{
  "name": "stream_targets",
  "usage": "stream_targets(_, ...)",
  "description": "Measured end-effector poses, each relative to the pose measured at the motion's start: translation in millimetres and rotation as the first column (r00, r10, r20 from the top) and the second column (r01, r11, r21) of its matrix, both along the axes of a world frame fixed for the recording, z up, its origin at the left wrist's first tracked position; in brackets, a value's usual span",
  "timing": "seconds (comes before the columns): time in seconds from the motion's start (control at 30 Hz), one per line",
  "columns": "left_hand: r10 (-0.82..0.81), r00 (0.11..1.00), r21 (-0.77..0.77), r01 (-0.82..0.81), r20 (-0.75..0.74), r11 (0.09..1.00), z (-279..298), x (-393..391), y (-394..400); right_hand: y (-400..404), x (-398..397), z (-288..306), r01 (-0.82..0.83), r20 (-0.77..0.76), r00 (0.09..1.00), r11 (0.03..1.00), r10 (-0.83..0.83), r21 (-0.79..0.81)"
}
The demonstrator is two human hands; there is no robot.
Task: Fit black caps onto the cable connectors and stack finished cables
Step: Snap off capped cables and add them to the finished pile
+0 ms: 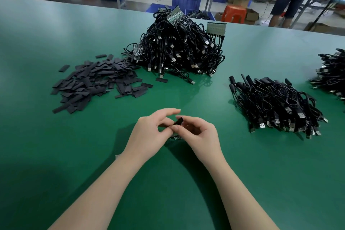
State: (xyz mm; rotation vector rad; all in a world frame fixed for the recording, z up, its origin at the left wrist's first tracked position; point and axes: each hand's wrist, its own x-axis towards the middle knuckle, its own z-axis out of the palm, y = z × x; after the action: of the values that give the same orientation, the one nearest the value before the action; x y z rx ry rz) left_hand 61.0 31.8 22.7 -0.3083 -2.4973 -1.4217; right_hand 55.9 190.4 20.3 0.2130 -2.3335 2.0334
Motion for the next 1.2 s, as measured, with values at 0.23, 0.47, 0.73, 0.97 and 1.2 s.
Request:
stream_targets(0.23, -0.056, 0.998, 0.011, 0.056, -0.023, 0.998, -2, 1, 0, 4, 0, 2, 0.026, 0.021, 0.999, 0.998, -0.024, -0.06)
stream_targets(0.47, -0.058, 0.998, 0.04, 0.059, -0.005, 0.997, -3, 1, 1, 5, -1, 1, 0.04, 0.035, 0.999, 0.997, -0.038, -0.066)
stream_targets(0.73, -0.033, 0.998, -0.634, 0.063, 0.06, 0.77, -2, 1, 10, 18, -12, 3, 0.292, 0.136, 0.953, 0.94, -0.271, -0.178)
stream_targets(0.97, -0.024, 0.999, -0.631, 0.032, 0.021, 0.775, -3, -1, 13, 18, -12, 0, 0.32, 0.165, 0.942, 0.93, -0.292, -0.183)
stream_targets(1.2, 0.069, 0.984, -0.405, -0.131, -0.162, 0.905, 2, 2, 10, 17, -10, 3, 0.284, 0.205, 0.953, 0.896, -0.223, -0.342)
